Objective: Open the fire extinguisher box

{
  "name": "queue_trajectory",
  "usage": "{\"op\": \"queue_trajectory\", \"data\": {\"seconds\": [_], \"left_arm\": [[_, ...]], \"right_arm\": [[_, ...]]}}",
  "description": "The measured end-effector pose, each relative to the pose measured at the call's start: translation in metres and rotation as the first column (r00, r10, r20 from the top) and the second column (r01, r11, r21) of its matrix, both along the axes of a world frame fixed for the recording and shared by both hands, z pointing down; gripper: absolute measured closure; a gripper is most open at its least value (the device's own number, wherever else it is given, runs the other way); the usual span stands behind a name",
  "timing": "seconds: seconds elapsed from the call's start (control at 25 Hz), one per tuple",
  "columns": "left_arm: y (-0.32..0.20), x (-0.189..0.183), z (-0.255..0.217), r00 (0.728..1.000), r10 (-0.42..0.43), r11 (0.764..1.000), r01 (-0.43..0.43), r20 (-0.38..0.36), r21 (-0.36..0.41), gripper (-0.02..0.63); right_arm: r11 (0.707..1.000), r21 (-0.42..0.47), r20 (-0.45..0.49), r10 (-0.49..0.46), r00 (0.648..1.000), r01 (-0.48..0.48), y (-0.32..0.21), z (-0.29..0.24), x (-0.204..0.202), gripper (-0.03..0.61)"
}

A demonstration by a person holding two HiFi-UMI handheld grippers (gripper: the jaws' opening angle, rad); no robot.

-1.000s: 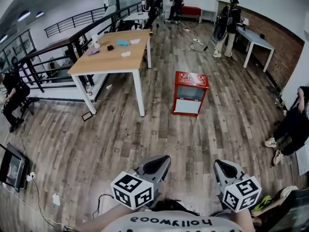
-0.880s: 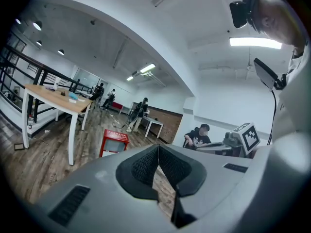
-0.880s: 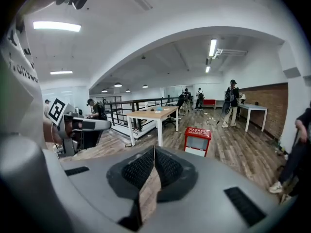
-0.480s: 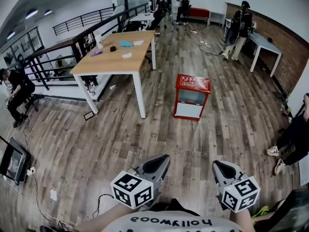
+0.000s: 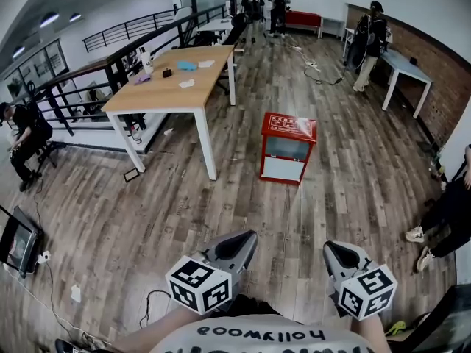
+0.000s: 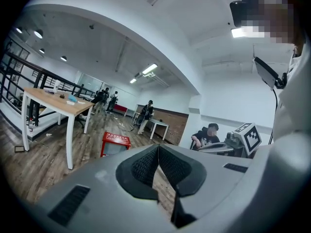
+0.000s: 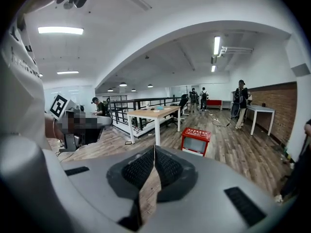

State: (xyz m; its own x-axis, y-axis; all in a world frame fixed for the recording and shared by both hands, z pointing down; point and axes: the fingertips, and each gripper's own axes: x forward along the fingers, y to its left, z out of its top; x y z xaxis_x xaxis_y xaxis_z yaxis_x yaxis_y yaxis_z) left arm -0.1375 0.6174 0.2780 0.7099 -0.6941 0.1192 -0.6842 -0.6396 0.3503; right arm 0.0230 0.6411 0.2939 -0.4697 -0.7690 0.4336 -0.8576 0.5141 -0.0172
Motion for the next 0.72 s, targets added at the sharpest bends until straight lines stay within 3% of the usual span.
{"op": "queue_trajectory", "data": {"seconds": [0.28, 0.52, 0.72], "left_arm": [[-0.042, 0.008, -0.004, 1.000, 0.016, 1.000, -0.016, 0.011, 0.017, 0.604], [-0.096, 0.003, -0.005, 0.999, 0.019, 0.999, -0.020, -0.036, -0.024, 0.604], [-0.148, -0.007, 0.003, 0.999, 0.034, 0.998, -0.035, -0.010, -0.059, 0.604]], "right_arm": [[1.000, -0.006, -0.007, -0.006, 1.000, 0.006, -0.036, 0.006, 0.004, 0.567], [0.999, -0.013, -0.007, 0.029, 1.000, -0.029, -0.087, 0.002, 0.009, 0.568], [0.998, -0.027, 0.003, 0.056, 0.998, -0.056, -0.139, 0.005, 0.004, 0.567]]}}
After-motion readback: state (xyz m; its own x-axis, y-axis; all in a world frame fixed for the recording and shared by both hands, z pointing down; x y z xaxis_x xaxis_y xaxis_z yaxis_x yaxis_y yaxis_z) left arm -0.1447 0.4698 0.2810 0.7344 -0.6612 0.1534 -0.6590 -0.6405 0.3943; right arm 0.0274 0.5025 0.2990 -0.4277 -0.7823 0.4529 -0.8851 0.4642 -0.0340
